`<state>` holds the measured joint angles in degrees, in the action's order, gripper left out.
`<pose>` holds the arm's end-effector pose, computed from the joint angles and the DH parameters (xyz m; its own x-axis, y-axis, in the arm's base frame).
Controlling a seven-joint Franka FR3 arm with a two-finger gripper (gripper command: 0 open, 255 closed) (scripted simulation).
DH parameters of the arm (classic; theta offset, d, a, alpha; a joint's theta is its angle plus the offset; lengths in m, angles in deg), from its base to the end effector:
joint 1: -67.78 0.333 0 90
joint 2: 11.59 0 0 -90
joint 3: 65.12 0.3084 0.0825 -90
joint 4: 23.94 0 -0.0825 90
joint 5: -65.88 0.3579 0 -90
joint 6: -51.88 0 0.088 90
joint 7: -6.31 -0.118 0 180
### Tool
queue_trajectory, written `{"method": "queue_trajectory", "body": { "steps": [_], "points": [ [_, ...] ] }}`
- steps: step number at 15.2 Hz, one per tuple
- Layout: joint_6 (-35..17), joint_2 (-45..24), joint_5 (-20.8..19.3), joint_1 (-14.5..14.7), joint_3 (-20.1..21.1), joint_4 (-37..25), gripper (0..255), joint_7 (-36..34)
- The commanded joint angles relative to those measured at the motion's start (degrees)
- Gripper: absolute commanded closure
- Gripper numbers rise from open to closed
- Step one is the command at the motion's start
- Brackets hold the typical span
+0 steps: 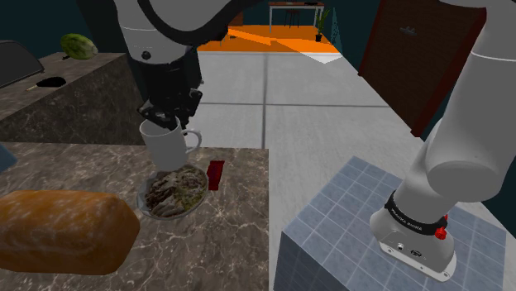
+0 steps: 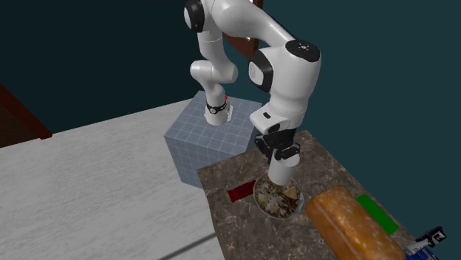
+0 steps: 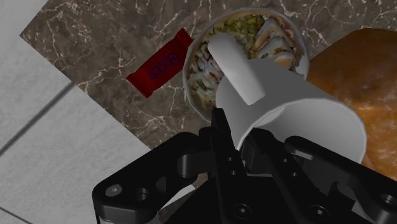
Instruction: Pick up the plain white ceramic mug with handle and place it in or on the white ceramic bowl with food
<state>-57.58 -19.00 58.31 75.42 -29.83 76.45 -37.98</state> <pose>0.4385 0.3735 0.4950 0.9972 0.0110 0.0742 0.0110 -0.9999 0.0004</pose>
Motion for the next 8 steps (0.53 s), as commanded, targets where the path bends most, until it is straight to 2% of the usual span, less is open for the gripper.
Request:
{"method": "queue_trajectory", "body": {
  "steps": [1,8],
  "points": [
    [-1.30,-0.50,-0.37,0.09,-0.03,0.89,255,-0.31],
    [-6.35,-1.65,-1.37,0.18,-0.23,5.04,255,-1.18]
  ]
}}
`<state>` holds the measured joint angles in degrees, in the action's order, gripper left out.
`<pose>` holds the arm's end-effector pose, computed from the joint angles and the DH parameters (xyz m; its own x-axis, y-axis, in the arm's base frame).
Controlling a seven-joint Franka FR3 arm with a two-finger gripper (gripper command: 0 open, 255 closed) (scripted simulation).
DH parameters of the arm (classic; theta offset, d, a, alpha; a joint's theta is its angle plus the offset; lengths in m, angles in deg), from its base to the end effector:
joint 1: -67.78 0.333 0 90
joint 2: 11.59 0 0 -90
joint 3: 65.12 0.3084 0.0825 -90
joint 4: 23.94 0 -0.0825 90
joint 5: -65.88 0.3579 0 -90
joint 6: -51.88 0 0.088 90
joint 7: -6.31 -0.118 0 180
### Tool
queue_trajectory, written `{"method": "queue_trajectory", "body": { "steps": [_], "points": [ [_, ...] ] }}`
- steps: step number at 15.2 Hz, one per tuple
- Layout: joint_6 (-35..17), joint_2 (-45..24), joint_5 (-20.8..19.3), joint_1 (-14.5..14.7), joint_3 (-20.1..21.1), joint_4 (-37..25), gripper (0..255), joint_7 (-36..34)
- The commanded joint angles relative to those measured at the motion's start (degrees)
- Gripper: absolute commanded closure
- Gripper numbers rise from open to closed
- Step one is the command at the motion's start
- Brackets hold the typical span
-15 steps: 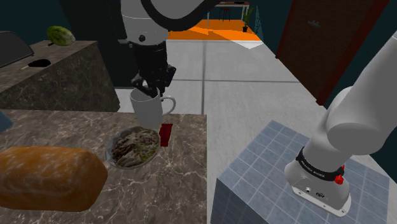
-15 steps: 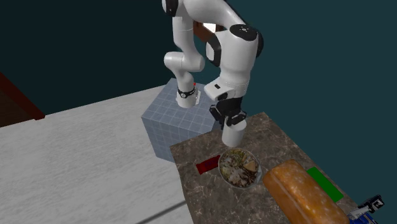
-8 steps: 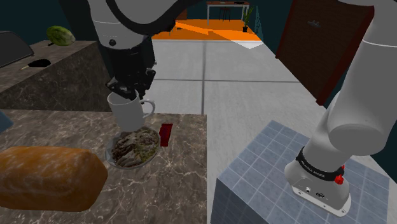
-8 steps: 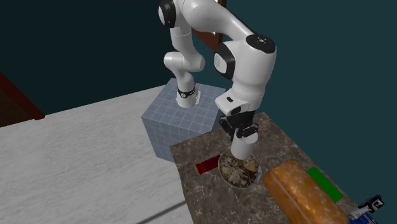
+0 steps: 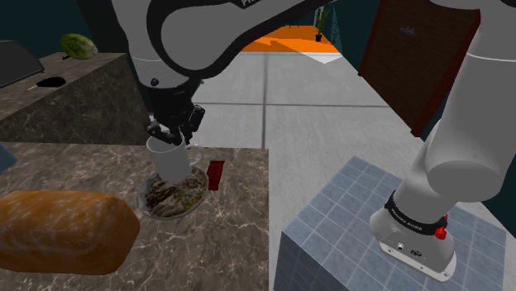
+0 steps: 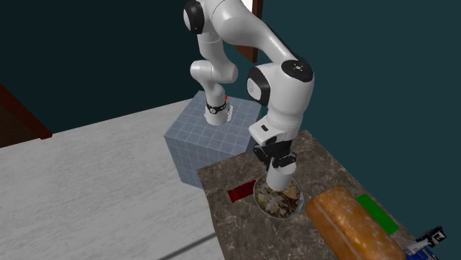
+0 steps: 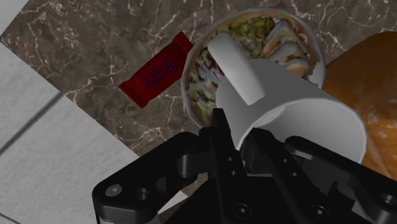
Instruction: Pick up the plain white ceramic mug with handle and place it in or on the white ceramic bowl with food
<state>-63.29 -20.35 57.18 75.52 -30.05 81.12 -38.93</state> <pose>0.4399 0.3742 0.4555 0.9972 0.0108 0.0742 0.0108 -0.9999 0.0004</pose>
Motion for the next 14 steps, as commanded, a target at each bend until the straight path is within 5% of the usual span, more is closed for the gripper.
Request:
{"method": "queue_trajectory", "body": {
  "steps": [1,14],
  "points": [
    [-1.35,-0.52,-0.43,0.11,-0.06,0.91,255,-0.37],
    [-4.65,-1.75,-1.48,0.29,-0.29,3.26,255,-1.18]
  ]
}}
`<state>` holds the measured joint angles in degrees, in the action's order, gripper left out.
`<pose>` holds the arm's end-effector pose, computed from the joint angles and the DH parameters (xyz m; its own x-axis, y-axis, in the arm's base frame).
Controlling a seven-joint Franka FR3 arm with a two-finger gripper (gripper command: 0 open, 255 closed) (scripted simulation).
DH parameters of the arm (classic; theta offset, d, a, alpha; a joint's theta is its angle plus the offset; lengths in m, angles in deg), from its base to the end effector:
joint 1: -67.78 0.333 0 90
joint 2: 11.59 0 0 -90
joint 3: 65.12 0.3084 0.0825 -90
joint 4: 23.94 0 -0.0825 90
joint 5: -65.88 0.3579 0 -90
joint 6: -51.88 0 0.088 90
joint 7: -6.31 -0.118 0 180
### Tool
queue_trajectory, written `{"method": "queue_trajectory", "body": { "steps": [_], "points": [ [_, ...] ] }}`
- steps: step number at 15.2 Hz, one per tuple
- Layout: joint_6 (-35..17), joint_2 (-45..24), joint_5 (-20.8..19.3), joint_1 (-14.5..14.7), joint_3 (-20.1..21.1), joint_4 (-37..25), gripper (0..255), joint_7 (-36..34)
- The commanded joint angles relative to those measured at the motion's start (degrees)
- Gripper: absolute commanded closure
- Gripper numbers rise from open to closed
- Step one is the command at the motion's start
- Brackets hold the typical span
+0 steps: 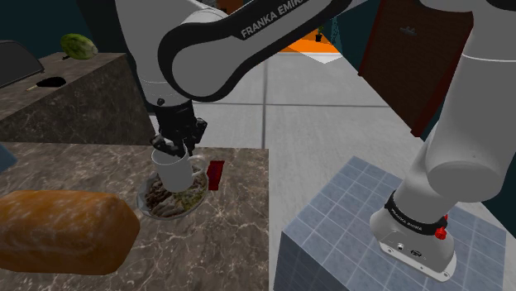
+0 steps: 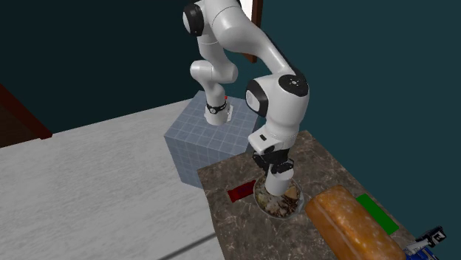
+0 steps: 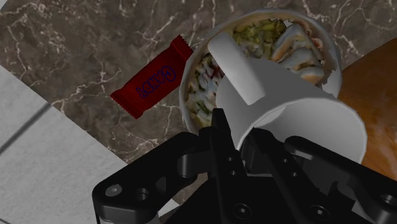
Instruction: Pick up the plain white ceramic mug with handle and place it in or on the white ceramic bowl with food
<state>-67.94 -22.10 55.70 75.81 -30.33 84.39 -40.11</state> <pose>0.4407 0.3752 0.4223 0.9972 0.0111 0.0746 0.0111 -0.9999 0.0002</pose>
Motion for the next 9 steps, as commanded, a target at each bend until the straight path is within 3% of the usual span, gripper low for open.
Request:
{"method": "queue_trajectory", "body": {
  "steps": [1,6,9],
  "points": [
    [0.00,0.00,0.00,0.00,0.00,0.00,0,0.00],
    [0.00,0.00,0.00,0.00,0.00,-0.01,0,0.00],
    [5.09,2.25,1.79,-0.29,0.43,-3.33,0,1.18]
  ]
}}
